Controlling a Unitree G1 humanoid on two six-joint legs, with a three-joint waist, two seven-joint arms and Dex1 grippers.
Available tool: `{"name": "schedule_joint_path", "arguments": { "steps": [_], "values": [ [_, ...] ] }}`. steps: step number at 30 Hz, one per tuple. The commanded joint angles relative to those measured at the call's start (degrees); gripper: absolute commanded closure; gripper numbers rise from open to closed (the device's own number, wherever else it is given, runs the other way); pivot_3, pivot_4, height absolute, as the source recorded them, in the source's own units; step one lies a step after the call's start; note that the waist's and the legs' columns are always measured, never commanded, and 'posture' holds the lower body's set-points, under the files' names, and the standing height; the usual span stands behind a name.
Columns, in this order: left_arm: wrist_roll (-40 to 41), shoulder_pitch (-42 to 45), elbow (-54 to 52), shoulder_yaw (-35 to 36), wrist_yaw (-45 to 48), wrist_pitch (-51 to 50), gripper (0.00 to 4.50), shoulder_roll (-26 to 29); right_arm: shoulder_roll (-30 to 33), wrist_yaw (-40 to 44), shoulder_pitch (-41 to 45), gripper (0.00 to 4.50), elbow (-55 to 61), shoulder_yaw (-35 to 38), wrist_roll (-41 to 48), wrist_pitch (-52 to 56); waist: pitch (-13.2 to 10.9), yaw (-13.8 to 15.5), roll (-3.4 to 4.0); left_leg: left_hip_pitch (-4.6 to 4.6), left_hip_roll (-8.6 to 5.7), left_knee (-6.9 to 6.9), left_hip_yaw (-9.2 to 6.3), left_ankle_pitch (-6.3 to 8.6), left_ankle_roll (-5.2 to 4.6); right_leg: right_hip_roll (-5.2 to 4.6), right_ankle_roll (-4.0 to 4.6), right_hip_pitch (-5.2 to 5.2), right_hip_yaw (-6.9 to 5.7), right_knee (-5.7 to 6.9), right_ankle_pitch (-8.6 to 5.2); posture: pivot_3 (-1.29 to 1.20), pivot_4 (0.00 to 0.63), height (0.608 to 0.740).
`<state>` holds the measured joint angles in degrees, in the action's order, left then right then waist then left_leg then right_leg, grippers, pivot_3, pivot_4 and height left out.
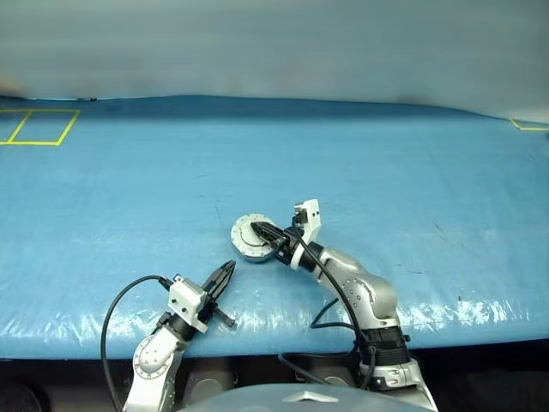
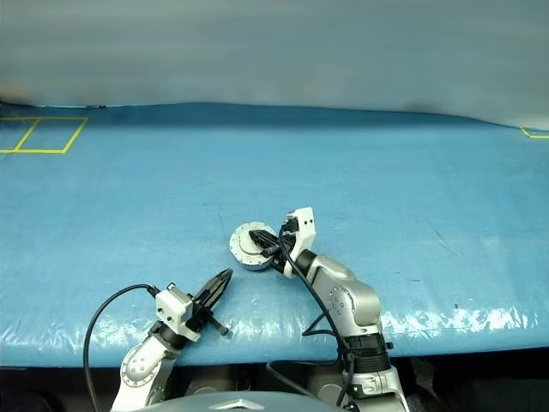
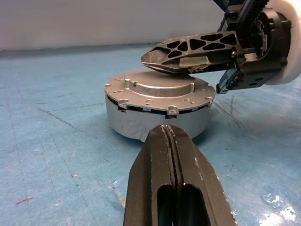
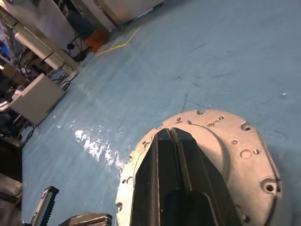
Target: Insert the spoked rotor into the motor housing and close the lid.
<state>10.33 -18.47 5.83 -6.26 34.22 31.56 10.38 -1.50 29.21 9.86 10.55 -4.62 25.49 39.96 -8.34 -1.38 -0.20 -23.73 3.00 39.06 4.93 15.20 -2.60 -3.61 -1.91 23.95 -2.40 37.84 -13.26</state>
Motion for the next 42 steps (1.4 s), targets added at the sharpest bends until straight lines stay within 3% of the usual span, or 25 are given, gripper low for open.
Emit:
{"name": "schedule_joint_path", "arguments": {
  "steps": [1, 2, 5, 17, 33, 36, 38, 42],
  "values": [
    [0.8, -0.5, -1.5, 0.2, -0.6, 0.2, 4.47, 0.1, 2.9, -3.4, 1.5, 4.5, 8.6, -3.3, -4.4, -2.0, 0.0, 0.0, 0.0, 0.0, 0.0, 0.0, 0.01, 0.0, 0.0, 0.0, 0.0, 0.01, 0.0, 0.0, 0.0, 0.0, 0.15, 0.74],
    [0.9, -0.6, -1.6, 0.1, -0.6, 0.0, 4.47, 0.1, 4.9, -4.9, 2.0, 4.5, 9.9, -5.3, -7.6, -2.2, 0.0, 0.0, -0.02, 0.01, 0.0, 0.0, 0.0, 0.0, 0.0, 0.0, 0.0, 0.12, -0.02, -0.01, -0.01, 0.0, 0.15, 0.74],
    [1.1, -0.8, -2.0, 0.0, -0.7, -0.7, 4.5, 0.3, 9.4, -7.1, 3.2, 3.86, 12.3, -10.9, -13.7, -1.8, 0.0, 0.0, -0.04, -0.06, 0.0, 0.0, 0.04, 0.0, 0.0, 0.01, 0.01, 0.4, 0.0, 0.0, -0.02, 0.0, 0.15, 0.74],
    [1.2, -1.5, -3.9, 0.0, -1.7, -1.6, 4.5, 0.1, 9.5, -8.2, 7.8, 0.01, 10.2, -19.5, -18.7, 2.2, 0.0, 0.1, -0.07, -0.15, 0.01, -0.01, 0.04, 0.0, 0.0, 0.04, 0.03, 0.46, 0.01, -0.01, -0.02, 0.0, 0.15, 0.74],
    [1.4, -1.5, -5.4, 0.2, -3.5, -2.5, 4.5, 0.5, 10.4, -8.2, 4.7, 0.01, 3.0, -19.5, -21.1, -3.4, 0.0, 0.1, -0.08, -0.15, 0.01, -0.02, 0.04, 0.0, -0.01, 0.05, 0.03, 0.47, -0.01, -0.01, -0.03, 0.0, 0.15, 0.74],
    [1.9, -1.1, -5.6, 0.4, -3.5, -2.9, 4.5, 0.4, 10.7, -7.8, 3.9, 0.6, 2.8, -19.9, -21.8, -5.1, 0.0, 0.1, -0.08, -0.14, 0.01, -0.02, 0.04, 0.0, 0.0, 0.05, 0.03, 0.47, -0.01, -0.01, -0.03, 0.0, 0.15, 0.74],
    [2.1, -0.9, -5.5, 0.5, -3.4, -3.1, 4.5, 0.6, 10.5, -7.6, 3.5, 1.33, 3.0, -19.9, -21.6, -5.5, 0.0, 0.1, -0.09, -0.14, 0.01, -0.01, 0.04, 0.0, 0.0, 0.05, 0.02, 0.47, 0.0, -0.01, -0.03, 0.0, 0.15, 0.74],
    [2.2, -0.6, -5.5, 0.5, -3.2, -3.3, 4.5, 0.7, 9.9, -7.7, 3.4, 1.46, 2.9, -20.0, -21.7, -6.4, 0.0, 0.1, -0.1, -0.14, 0.01, 0.0, 0.04, 0.0, 0.0, 0.05, 0.02, 0.46, 0.0, -0.01, -0.02, 0.0, 0.15, 0.74]
  ]
}}
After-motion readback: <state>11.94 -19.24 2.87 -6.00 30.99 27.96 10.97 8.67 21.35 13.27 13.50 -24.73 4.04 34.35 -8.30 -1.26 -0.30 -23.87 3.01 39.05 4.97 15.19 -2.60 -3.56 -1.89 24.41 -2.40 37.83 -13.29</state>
